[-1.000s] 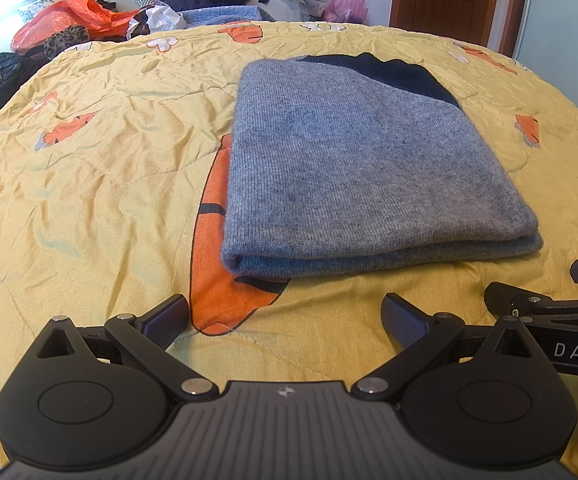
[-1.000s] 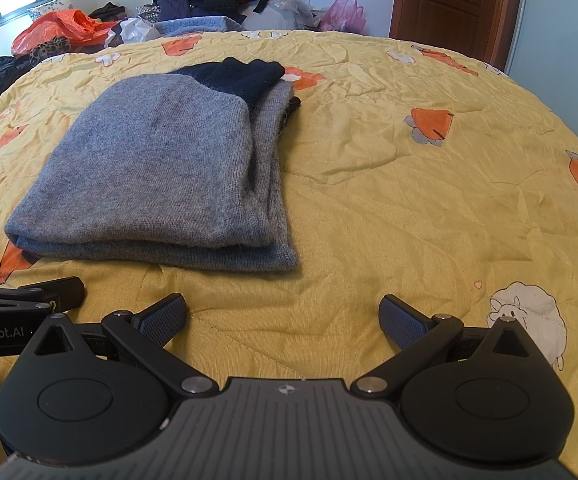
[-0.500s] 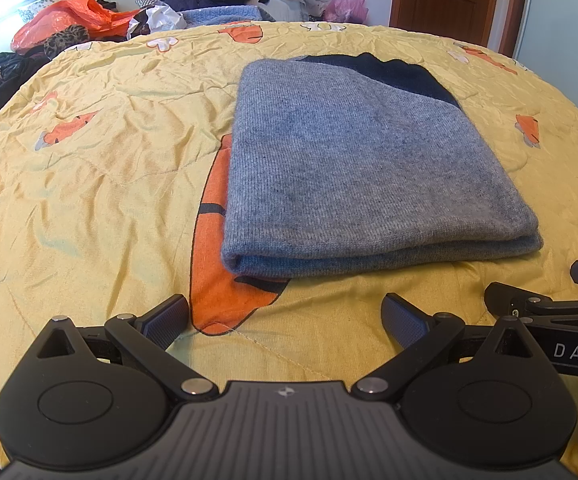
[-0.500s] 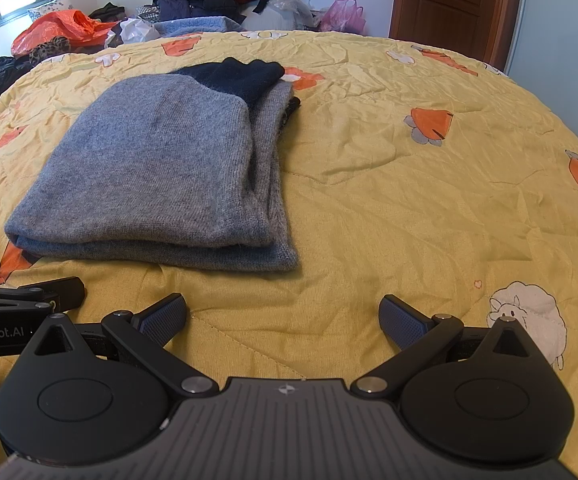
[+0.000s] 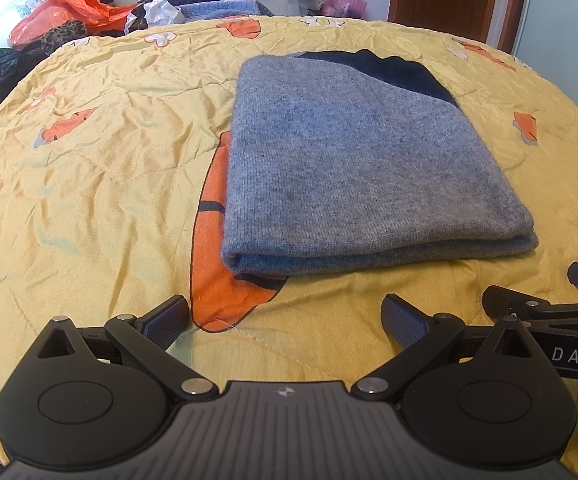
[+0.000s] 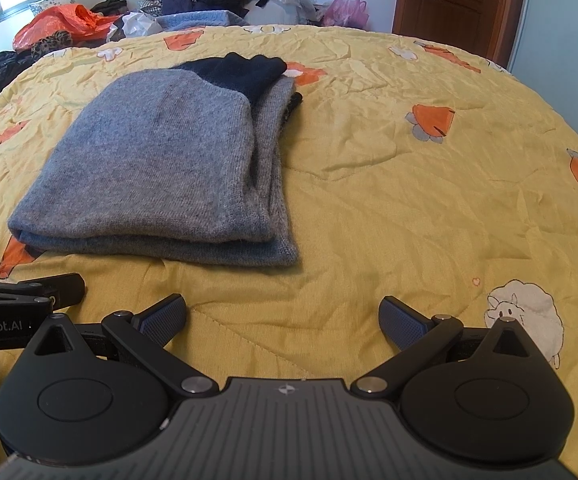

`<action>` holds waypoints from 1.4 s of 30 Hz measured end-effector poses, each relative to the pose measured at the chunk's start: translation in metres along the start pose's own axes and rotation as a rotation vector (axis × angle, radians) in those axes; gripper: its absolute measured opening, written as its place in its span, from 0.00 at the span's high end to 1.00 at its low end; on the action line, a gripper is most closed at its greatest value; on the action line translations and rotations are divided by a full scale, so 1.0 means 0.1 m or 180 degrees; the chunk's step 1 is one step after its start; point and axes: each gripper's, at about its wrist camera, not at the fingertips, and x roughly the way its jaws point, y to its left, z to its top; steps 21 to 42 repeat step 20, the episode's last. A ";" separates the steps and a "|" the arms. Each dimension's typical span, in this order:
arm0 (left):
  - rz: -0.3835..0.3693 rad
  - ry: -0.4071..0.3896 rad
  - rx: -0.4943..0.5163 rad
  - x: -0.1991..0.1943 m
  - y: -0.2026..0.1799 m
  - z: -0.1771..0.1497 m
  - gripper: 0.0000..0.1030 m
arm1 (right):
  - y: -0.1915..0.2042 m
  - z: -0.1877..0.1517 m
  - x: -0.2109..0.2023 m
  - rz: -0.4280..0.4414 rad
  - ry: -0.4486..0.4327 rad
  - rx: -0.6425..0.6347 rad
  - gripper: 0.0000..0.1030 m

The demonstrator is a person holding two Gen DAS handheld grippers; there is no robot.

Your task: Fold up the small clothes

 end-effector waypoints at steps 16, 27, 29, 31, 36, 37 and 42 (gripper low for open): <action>-0.0022 -0.0034 -0.0053 -0.16 0.02 0.03 0.00 | -0.03 0.07 -0.06 0.0070 -0.0049 0.0031 0.01; -0.0047 -0.0093 -0.0103 -0.22 0.21 0.12 0.00 | -0.10 0.11 -0.12 0.0043 -0.0180 0.0058 0.01; -0.0047 -0.0093 -0.0103 -0.22 0.21 0.12 0.00 | -0.10 0.11 -0.12 0.0043 -0.0180 0.0058 0.01; -0.0047 -0.0093 -0.0103 -0.22 0.21 0.12 0.00 | -0.10 0.11 -0.12 0.0043 -0.0180 0.0058 0.01; -0.0047 -0.0093 -0.0103 -0.22 0.21 0.12 0.00 | -0.10 0.11 -0.12 0.0043 -0.0180 0.0058 0.01; -0.0047 -0.0093 -0.0103 -0.22 0.21 0.12 0.00 | -0.10 0.11 -0.12 0.0043 -0.0180 0.0058 0.01; -0.0047 -0.0093 -0.0103 -0.22 0.21 0.12 0.00 | -0.10 0.11 -0.12 0.0043 -0.0180 0.0058 0.01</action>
